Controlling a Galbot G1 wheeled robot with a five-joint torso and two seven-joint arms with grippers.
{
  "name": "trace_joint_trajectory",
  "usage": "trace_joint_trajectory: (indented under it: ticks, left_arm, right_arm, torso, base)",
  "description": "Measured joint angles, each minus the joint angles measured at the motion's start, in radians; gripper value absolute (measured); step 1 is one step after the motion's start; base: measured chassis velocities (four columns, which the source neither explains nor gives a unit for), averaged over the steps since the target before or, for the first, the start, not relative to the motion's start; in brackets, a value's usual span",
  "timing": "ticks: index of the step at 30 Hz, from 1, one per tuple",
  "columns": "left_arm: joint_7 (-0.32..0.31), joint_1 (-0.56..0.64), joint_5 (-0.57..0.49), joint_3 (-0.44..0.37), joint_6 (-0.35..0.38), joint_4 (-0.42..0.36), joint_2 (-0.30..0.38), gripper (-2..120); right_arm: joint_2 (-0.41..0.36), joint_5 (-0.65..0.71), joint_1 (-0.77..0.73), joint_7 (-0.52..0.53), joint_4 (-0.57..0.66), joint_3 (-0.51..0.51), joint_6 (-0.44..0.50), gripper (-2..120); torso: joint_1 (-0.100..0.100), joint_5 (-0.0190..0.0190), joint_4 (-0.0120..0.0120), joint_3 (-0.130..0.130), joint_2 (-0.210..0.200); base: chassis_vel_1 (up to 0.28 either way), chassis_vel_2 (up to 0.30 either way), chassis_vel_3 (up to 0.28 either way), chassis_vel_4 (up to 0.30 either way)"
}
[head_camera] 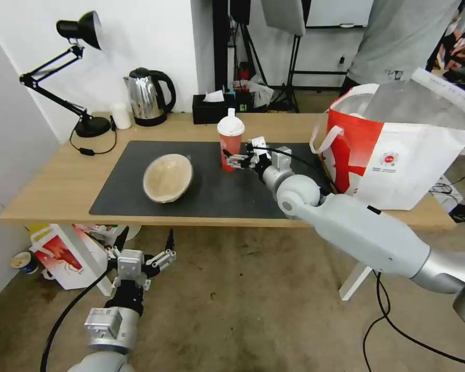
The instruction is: Pick up the trash from the table and place it into the takeout bag.
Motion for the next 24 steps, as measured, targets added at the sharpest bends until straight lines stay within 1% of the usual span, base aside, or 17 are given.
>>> trace_joint_trajectory:
  ticks: [4, 7, 13, 16, 17, 18, 20, 21, 23, 24]
  left_arm:
    - [0.000, 0.000, 0.000, 0.000, 0.000, 0.000, 0.000, 100]
    - [0.000, 0.000, 0.000, 0.000, 0.000, 0.000, 0.000, 100]
    - [0.000, 0.000, 0.000, 0.000, 0.000, 0.000, 0.000, 100]
    - [0.000, 0.000, 0.000, 0.000, 0.000, 0.000, 0.000, 100]
    - [0.000, 0.000, 0.000, 0.000, 0.000, 0.000, 0.000, 100]
    - [0.000, 0.000, 0.000, 0.000, 0.000, 0.000, 0.000, 100]
    - [0.000, 0.000, 0.000, 0.000, 0.000, 0.000, 0.000, 100]
    - [0.000, 0.000, 0.000, 0.000, 0.000, 0.000, 0.000, 100]
    - [0.000, 0.000, 0.000, 0.000, 0.000, 0.000, 0.000, 100]
    - [0.000, 0.000, 0.000, 0.000, 0.000, 0.000, 0.000, 100]
  right_arm:
    - [0.019, -0.004, 0.002, -0.004, -0.022, 0.002, 0.003, 100]
    - [0.057, -0.012, 0.004, -0.015, -0.061, 0.003, 0.016, 100]
    - [0.077, -0.012, 0.007, -0.017, -0.076, 0.004, 0.024, 100]
    - [0.092, -0.009, 0.006, -0.019, -0.080, 0.005, 0.029, 91]
    - [0.091, -0.006, 0.003, -0.023, -0.080, 0.005, 0.032, 84]
    - [0.091, -0.006, 0.003, -0.023, -0.080, 0.005, 0.032, 84]
    - [0.085, -0.003, 0.003, -0.024, -0.077, 0.005, 0.033, 78]
    - [0.085, -0.003, 0.003, -0.024, -0.077, 0.005, 0.033, 78]
    - [0.073, 0.004, 0.003, -0.023, -0.062, 0.005, 0.033, 68]
    - [0.073, 0.004, 0.003, -0.023, -0.061, 0.005, 0.033, 68]
  torso:
    - [0.000, 0.0000, 0.0000, 0.000, 0.000]
    - [0.000, 0.0000, 0.0000, 0.000, 0.000]
    - [0.000, -0.0001, -0.0001, 0.000, 0.000]
    - [0.000, 0.0000, 0.0002, 0.000, 0.000]
    - [0.000, 0.0000, 0.0001, 0.000, 0.000]
    - [0.000, 0.0000, 0.0001, 0.000, 0.000]
    - [0.000, 0.0001, 0.0000, 0.000, 0.000]
    - [0.000, 0.0001, 0.0000, 0.000, 0.000]
    - [0.000, 0.0000, -0.0003, 0.000, 0.000]
    - [0.000, 0.0000, -0.0003, 0.000, 0.000]
  base:
    - [0.000, 0.000, 0.000, 0.000]
    - [0.000, 0.000, 0.000, 0.000]
    - [0.000, 0.000, 0.000, 0.000]
    - [0.000, 0.000, 0.000, 0.000]
    - [0.000, 0.000, 0.000, 0.000]
    - [0.000, 0.000, 0.000, 0.000]
    - [0.000, 0.000, 0.000, 0.000]
    - [0.000, 0.000, 0.000, 0.000]
    - [0.000, 0.000, 0.000, 0.000]
    - [0.000, 0.000, 0.000, 0.000]
